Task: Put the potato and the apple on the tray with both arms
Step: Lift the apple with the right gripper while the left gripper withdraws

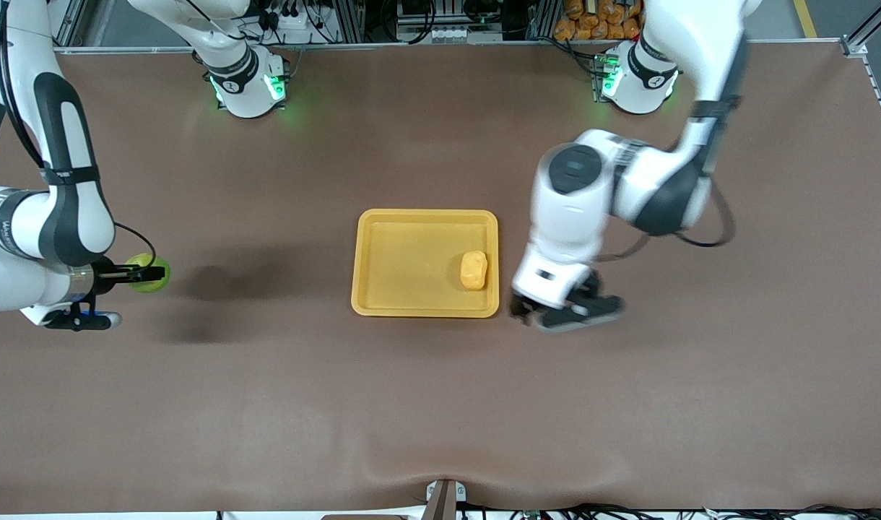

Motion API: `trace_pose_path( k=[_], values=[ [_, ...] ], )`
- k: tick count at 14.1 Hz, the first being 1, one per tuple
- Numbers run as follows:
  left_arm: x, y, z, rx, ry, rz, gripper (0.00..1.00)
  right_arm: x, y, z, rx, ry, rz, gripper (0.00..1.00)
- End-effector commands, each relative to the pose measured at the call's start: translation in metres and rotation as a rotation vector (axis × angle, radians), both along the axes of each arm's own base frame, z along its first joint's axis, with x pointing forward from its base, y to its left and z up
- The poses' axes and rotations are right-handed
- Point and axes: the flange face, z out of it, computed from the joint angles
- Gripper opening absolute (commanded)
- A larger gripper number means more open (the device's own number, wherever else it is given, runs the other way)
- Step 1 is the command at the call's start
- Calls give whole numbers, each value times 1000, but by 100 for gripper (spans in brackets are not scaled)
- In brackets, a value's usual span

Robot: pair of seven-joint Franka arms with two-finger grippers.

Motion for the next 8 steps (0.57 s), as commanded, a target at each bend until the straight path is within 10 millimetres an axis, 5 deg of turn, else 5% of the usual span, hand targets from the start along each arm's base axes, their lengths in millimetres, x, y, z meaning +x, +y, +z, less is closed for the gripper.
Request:
trace_pose_path(
  k=[1,3,8],
  values=[
    [19,55,-5,34,26,-23,100,3,32,22,2,13,-59,0],
    [28,95,-2,26,42,-5,100,4,71,26,-21,25,-93,0],
    [14,174,-1,141,265,-91,100,-1,165,31,-42,43,-190,0]
  ],
)
